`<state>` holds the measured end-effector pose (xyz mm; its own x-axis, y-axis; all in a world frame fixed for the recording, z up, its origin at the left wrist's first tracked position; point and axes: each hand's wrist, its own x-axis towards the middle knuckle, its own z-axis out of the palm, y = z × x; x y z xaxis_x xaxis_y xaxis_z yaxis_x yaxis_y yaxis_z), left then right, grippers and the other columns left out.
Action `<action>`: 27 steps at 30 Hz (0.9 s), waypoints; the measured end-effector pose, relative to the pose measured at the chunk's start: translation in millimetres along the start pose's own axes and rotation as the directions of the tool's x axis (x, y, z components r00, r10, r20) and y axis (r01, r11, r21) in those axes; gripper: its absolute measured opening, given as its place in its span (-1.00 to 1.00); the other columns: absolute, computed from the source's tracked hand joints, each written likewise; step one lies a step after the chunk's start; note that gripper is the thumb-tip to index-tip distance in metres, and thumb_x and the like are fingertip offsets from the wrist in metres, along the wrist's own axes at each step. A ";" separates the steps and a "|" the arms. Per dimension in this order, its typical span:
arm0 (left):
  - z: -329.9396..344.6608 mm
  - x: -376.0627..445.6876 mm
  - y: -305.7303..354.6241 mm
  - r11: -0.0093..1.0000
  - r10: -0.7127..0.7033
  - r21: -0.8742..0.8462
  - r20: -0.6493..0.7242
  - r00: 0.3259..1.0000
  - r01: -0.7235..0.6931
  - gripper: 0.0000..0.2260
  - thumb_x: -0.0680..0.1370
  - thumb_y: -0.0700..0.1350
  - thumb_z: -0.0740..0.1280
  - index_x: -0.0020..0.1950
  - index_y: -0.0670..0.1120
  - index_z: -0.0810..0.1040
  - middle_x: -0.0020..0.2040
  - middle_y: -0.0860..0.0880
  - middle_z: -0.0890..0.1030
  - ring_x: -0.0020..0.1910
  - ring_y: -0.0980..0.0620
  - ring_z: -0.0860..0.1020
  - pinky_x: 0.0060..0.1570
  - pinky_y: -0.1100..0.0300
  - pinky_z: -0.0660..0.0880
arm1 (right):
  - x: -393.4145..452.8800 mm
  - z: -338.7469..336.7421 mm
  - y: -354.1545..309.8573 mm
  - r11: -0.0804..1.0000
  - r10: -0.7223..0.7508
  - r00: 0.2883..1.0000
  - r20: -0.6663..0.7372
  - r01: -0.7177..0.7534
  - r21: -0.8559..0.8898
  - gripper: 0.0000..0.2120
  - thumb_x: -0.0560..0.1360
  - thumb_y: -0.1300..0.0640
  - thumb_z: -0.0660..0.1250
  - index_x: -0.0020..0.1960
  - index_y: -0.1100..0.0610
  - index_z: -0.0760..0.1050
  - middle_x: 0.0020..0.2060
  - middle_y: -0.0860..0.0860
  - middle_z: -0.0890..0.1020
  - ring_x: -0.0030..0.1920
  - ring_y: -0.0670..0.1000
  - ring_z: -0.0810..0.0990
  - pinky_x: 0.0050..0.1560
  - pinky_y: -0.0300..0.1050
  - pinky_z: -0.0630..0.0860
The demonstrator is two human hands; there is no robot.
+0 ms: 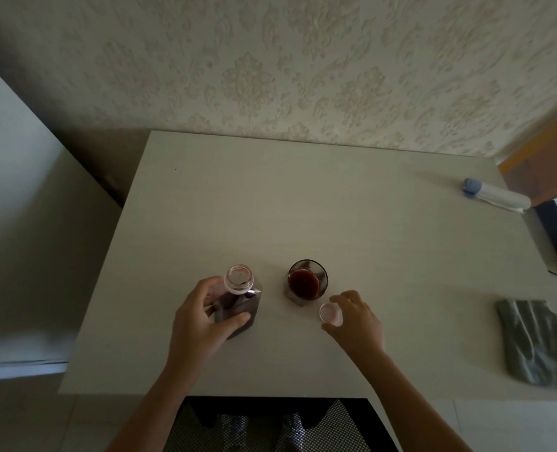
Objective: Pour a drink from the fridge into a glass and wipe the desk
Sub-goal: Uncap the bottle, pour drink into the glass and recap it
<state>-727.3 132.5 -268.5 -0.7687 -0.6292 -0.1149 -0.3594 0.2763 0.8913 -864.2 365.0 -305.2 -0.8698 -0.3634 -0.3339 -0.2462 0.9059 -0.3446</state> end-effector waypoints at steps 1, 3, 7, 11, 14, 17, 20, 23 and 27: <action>0.8 -0.1 0.5 1.000 0.000 -0.001 0.002 1.000 0.000 -0.48 0.18 -0.20 0.62 0.05 0.07 0.52 -0.04 0.15 0.62 -0.03 0.31 0.54 -0.10 0.41 0.48 | -1.2 1.6 -0.1 1.000 -0.019 1.000 -0.002 0.018 -0.021 -0.55 0.35 0.00 0.46 0.21 -0.01 0.46 0.18 -0.06 0.47 0.10 0.00 0.50 -0.07 -0.15 0.44; 2.3 -0.1 1.5 1.000 0.001 0.003 0.006 1.000 -0.001 -0.48 0.18 -0.20 0.62 0.06 0.06 0.52 -0.04 0.16 0.61 -0.03 0.32 0.54 -0.13 0.48 0.45 | -2.3 4.1 -1.1 0.997 -0.053 0.998 -0.017 0.052 -0.052 -0.58 0.38 0.02 0.42 0.22 -0.02 0.45 0.18 -0.06 0.47 0.10 0.00 0.50 -0.08 -0.16 0.44; 3.4 0.9 3.7 1.000 0.000 0.009 0.007 1.000 0.000 -0.47 0.17 -0.21 0.62 0.05 0.05 0.52 -0.04 0.16 0.61 -0.04 0.32 0.54 -0.12 0.48 0.45 | -0.4 7.0 -5.2 0.991 -0.118 0.992 -0.034 0.115 -0.075 -0.63 0.42 0.06 0.37 0.21 -0.02 0.45 0.15 -0.05 0.49 0.06 0.02 0.52 -0.13 -0.16 0.45; 3.3 1.3 5.2 1.000 -0.002 0.012 0.006 1.000 0.002 -0.47 0.17 -0.19 0.62 0.06 0.05 0.52 -0.03 0.16 0.61 -0.03 0.29 0.55 -0.09 0.36 0.46 | 0.0 8.8 -5.8 0.981 -0.173 0.984 -0.035 0.169 -0.098 -0.75 0.43 0.11 0.33 0.11 0.01 0.49 0.07 -0.02 0.52 0.00 0.03 0.53 -0.22 -0.17 0.44; 3.2 0.6 6.0 1.000 0.008 0.022 0.006 1.000 -0.008 -0.47 0.18 -0.18 0.62 0.06 0.05 0.53 -0.03 0.17 0.61 -0.03 0.30 0.54 -0.11 0.42 0.46 | -3.0 4.6 -7.6 0.985 -0.172 0.984 -0.040 0.171 -0.040 -0.75 0.38 0.12 0.35 0.06 0.05 0.51 0.01 0.00 0.55 -0.05 0.07 0.56 -0.19 -0.09 0.50; 2.7 -0.2 8.9 1.000 0.017 0.003 0.002 1.000 -0.017 -0.47 0.17 -0.21 0.62 0.05 0.08 0.52 -0.03 0.18 0.61 -0.03 0.29 0.55 -0.09 0.34 0.48 | -10.2 -6.5 -12.6 0.985 -0.153 0.985 -0.084 0.159 0.074 -0.77 0.33 0.14 0.39 -0.02 0.06 0.50 -0.09 -0.01 0.57 -0.16 0.06 0.57 -0.23 -0.08 0.51; 1.8 -2.4 13.9 1.000 0.030 -0.006 0.009 1.000 -0.030 -0.46 0.19 -0.22 0.61 0.00 0.19 0.48 -0.04 0.18 0.60 -0.03 0.28 0.55 -0.10 0.38 0.46 | -20.6 -22.9 -21.0 0.962 -0.155 0.978 -0.138 0.181 0.203 -0.72 0.28 0.11 0.45 -0.04 -0.01 0.48 -0.13 -0.11 0.56 -0.21 -0.07 0.56 -0.25 -0.15 0.52; 0.0 -5.3 20.4 0.999 0.029 -0.018 -0.003 1.000 -0.029 -0.44 0.19 -0.21 0.61 -0.01 0.24 0.45 -0.04 0.18 0.60 -0.04 0.32 0.54 -0.10 0.36 0.48 | -34.6 -44.4 -37.8 0.914 -0.155 0.966 -0.205 0.219 0.342 -0.69 0.27 0.11 0.49 -0.06 -0.06 0.46 -0.15 -0.18 0.56 -0.18 -0.17 0.57 -0.27 -0.20 0.54; -4.6 -12.1 32.2 0.997 0.075 -0.002 0.001 0.997 -0.075 -0.42 0.17 -0.14 0.63 0.00 0.26 0.43 -0.02 0.20 0.58 -0.01 0.33 0.54 -0.11 0.40 0.51 | -56.4 -75.3 -67.4 0.777 -0.132 0.948 -0.289 0.280 0.564 -0.65 0.27 0.18 0.52 -0.05 -0.06 0.47 -0.12 -0.14 0.61 -0.12 -0.14 0.60 -0.24 -0.20 0.57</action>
<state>-727.1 145.6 -236.4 -0.7938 -0.6063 -0.0478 -0.2995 0.3214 0.8983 -830.7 340.8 -197.1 -0.9158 -0.4011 -0.0180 -0.1934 0.4799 -0.8557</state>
